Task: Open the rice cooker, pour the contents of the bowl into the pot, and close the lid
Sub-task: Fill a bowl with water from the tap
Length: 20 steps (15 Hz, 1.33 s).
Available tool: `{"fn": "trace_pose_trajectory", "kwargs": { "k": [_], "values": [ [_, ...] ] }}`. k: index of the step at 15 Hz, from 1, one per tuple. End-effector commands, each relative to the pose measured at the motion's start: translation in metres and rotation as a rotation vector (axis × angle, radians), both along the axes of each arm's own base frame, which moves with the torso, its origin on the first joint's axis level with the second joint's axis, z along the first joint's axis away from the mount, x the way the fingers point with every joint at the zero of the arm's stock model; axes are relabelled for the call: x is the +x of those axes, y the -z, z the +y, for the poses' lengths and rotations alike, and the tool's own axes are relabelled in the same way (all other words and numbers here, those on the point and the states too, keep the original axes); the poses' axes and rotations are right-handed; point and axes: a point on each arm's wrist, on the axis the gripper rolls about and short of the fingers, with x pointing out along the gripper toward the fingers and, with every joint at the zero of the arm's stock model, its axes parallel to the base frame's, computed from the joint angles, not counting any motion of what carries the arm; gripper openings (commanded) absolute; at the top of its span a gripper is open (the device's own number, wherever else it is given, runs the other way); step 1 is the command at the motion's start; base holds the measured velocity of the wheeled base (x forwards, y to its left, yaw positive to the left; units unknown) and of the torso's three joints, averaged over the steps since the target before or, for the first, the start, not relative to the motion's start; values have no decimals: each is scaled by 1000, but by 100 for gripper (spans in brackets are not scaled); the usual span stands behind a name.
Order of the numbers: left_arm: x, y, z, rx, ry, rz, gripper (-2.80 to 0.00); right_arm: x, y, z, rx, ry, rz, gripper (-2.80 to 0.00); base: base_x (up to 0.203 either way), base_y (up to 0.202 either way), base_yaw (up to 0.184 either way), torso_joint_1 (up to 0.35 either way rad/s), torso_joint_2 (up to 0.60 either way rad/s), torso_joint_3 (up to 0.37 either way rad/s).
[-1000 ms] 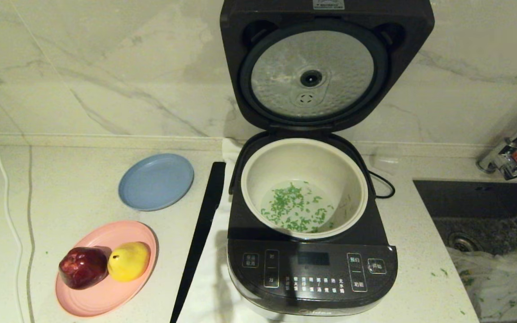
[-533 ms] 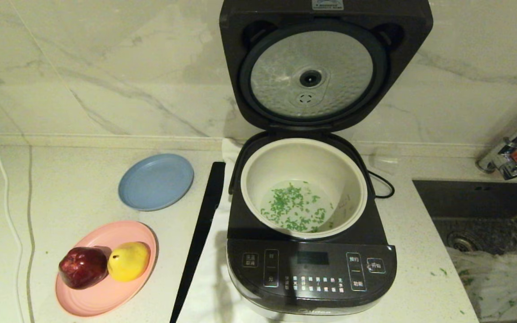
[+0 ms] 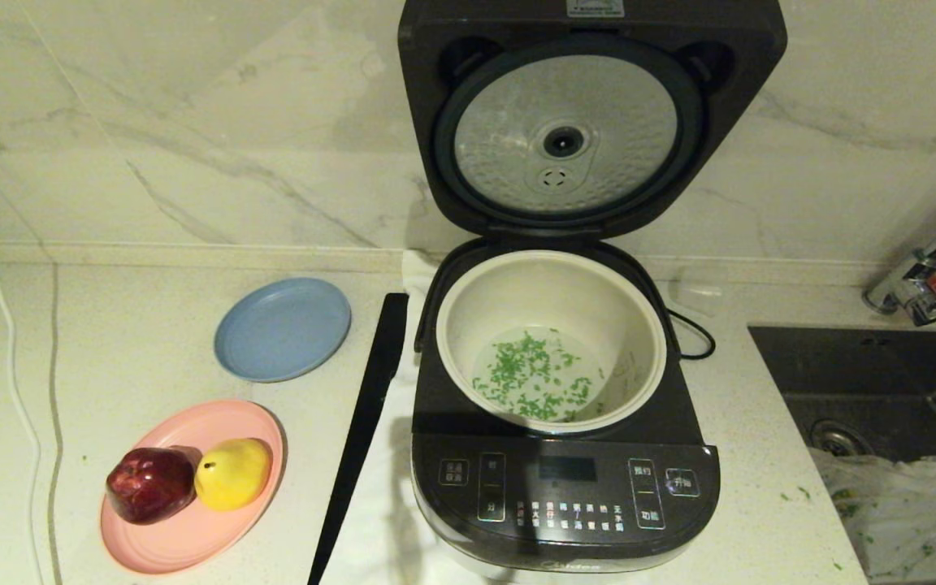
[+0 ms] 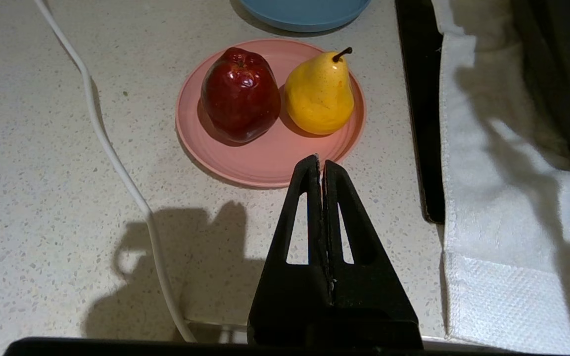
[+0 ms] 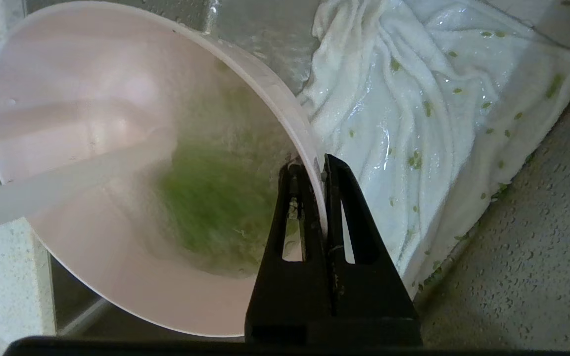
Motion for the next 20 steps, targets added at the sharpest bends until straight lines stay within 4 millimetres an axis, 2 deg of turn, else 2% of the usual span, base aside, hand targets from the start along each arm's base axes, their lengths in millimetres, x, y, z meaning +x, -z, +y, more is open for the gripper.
{"fn": "trace_pose_trajectory", "kwargs": {
  "k": [1, 9, 13, 16, 20],
  "values": [
    [0, 0, 0, 0, 0, -1, -280, 3, 2, 0, 5, -3, -1, -280, 0, 0, 0, 0, 0, 0],
    [0, 0, 0, 0, 0, -1, -280, -1, 1, 4, 15, -1, 7, -280, 0, 0, 0, 0, 0, 0],
    [0, 0, 0, 0, 0, -1, -280, -7, -4, 14, 17, -13, 22, -280, 0, 0, 0, 0, 0, 0],
    [0, 0, 0, 0, 0, -1, -280, -19, -23, 35, -15, -51, 32, -280, 0, 0, 0, 0, 0, 0],
    [0, 0, 0, 0, 0, -1, -280, -32, -60, 89, -58, -165, 56, -280, 0, 0, 0, 0, 0, 0]
  ]
}}
